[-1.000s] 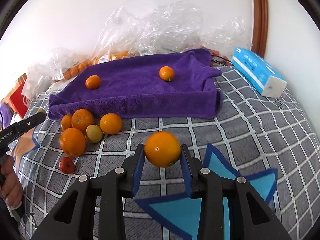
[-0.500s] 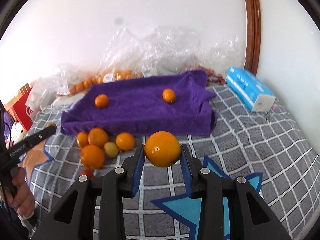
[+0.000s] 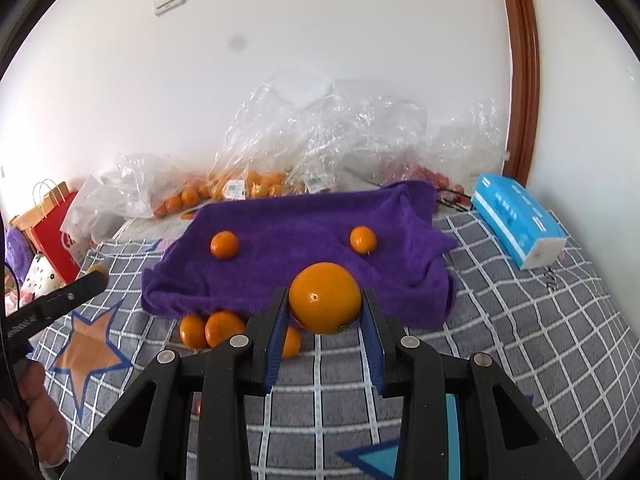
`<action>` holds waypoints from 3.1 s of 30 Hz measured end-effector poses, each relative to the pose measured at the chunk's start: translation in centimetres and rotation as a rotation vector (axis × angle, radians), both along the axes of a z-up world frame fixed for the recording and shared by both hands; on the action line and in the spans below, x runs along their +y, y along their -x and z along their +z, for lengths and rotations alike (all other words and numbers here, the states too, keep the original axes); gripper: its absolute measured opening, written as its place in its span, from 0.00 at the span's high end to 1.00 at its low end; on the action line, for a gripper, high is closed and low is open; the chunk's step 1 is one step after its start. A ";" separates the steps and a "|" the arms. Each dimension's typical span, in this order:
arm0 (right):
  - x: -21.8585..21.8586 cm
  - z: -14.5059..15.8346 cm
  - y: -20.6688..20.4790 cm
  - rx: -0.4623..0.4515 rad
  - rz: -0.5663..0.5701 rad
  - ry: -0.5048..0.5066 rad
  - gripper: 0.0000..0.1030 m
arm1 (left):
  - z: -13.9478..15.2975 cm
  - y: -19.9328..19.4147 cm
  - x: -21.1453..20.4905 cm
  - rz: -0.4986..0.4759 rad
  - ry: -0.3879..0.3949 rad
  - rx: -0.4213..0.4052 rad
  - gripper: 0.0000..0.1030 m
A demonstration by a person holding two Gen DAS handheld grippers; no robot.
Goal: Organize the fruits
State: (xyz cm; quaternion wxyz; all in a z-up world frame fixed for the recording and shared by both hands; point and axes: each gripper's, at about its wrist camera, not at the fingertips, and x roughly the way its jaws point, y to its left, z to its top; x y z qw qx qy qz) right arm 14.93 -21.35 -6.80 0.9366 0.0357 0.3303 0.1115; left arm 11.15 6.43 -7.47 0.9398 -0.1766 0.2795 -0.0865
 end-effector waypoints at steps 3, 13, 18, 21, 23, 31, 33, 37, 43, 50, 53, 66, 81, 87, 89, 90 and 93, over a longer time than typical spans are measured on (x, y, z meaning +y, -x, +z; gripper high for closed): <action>0.3 0.4 -1.4 -0.015 0.013 -0.014 0.66 | 0.6 -1.5 -0.2 0.030 -0.034 0.006 0.77; 0.8 1.1 -7.4 -0.038 0.011 -0.068 0.66 | 1.6 -7.4 -0.7 0.105 -0.002 -0.015 0.77; 1.1 0.1 -9.1 -0.071 -0.003 -0.033 0.66 | -0.2 -9.4 -0.7 0.116 0.003 -0.013 0.77; 0.9 -1.3 -9.3 -0.078 0.004 -0.029 0.66 | -1.7 -9.9 -0.5 0.127 0.008 0.014 0.77; 0.7 -2.2 -9.6 -0.055 0.003 -0.024 0.66 | -2.4 -10.2 -0.4 0.124 0.005 0.029 0.77; -0.3 -3.7 -10.6 -0.030 -0.032 -0.005 0.66 | -3.7 -10.7 -0.5 0.108 0.008 0.022 0.77; -0.7 -4.1 -10.9 -0.025 -0.044 -0.012 0.66 | -3.9 -10.9 -0.5 0.097 0.022 0.031 0.77; -1.2 -4.6 -11.2 -0.015 -0.070 -0.009 0.66 | -4.5 -11.1 -0.7 0.090 0.016 0.041 0.77; -2.4 -5.3 -11.7 0.014 -0.105 -0.034 0.66 | -4.8 -11.4 -1.2 0.058 0.001 0.049 0.77; -2.0 -6.5 -12.3 0.055 -0.097 -0.012 0.66 | -5.5 -12.1 -1.5 0.030 -0.022 0.091 0.77; -1.6 -6.8 -12.4 0.063 -0.088 0.002 0.66 | -5.5 -12.3 -1.5 0.024 -0.019 0.100 0.77; -1.2 -8.1 -13.0 0.123 -0.084 0.027 0.66 | -6.4 -12.9 -1.3 0.016 0.001 0.146 0.77; -1.1 -7.2 -12.5 0.079 -0.091 0.026 0.55 | -6.5 -12.9 -1.6 0.012 -0.016 0.133 0.77; -1.3 -7.0 -12.3 0.071 -0.112 0.022 0.54 | -6.5 -12.7 -1.8 0.015 -0.022 0.128 0.77; -1.4 -7.0 -12.3 0.067 -0.116 0.018 0.54 | -6.4 -12.6 -1.8 0.007 -0.016 0.124 0.73; -1.4 -6.9 -12.2 0.064 -0.118 0.016 0.54 | -6.4 -12.5 -1.8 0.005 -0.014 0.121 0.73; -1.3 -6.8 -12.0 0.047 -0.116 0.017 0.54 | -6.2 -12.3 -1.7 0.001 -0.008 0.110 0.68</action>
